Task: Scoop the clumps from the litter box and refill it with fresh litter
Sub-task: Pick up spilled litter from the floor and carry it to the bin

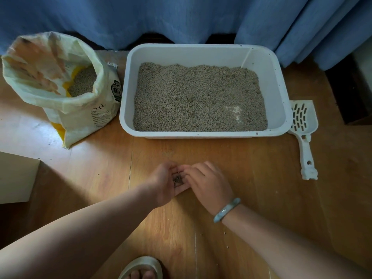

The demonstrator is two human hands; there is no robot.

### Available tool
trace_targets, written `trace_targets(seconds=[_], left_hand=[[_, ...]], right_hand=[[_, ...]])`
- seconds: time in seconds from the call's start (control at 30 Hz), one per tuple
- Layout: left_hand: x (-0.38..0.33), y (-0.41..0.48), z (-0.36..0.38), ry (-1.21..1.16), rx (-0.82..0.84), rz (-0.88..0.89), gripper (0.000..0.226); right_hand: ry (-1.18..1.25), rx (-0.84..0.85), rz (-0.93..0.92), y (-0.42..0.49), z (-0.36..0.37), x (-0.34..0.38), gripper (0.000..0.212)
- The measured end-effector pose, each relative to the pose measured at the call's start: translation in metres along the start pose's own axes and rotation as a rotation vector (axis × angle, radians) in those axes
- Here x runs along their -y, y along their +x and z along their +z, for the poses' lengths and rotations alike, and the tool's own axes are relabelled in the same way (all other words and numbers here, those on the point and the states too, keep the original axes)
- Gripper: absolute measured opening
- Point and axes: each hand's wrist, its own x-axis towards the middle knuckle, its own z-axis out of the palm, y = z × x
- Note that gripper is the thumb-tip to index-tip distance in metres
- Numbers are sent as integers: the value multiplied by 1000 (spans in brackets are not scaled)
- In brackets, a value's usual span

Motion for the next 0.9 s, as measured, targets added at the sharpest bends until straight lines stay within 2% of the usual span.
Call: trace_targets(seconds=[0.17,0.23,0.43,0.7,0.9], left_hand=[[-4,-2,-4,-48,-26,-11,42],[-7,-2,-6,-48,-33,-5,42],[-10,0,-6,-53,-56,1,42],[-14,1,-8,-72,-66,2,42],[-13,2,-9,-83,-71,-6,42]], right_hand=[[-38,2,343,-1,-9,-47,11],[-94,42,419,-1,-13,-63,18],[-90,57,223,4,-3,-64,21],[-37,65,188,8,5,-59,14],[-122,71,113,3,4,-65,31]])
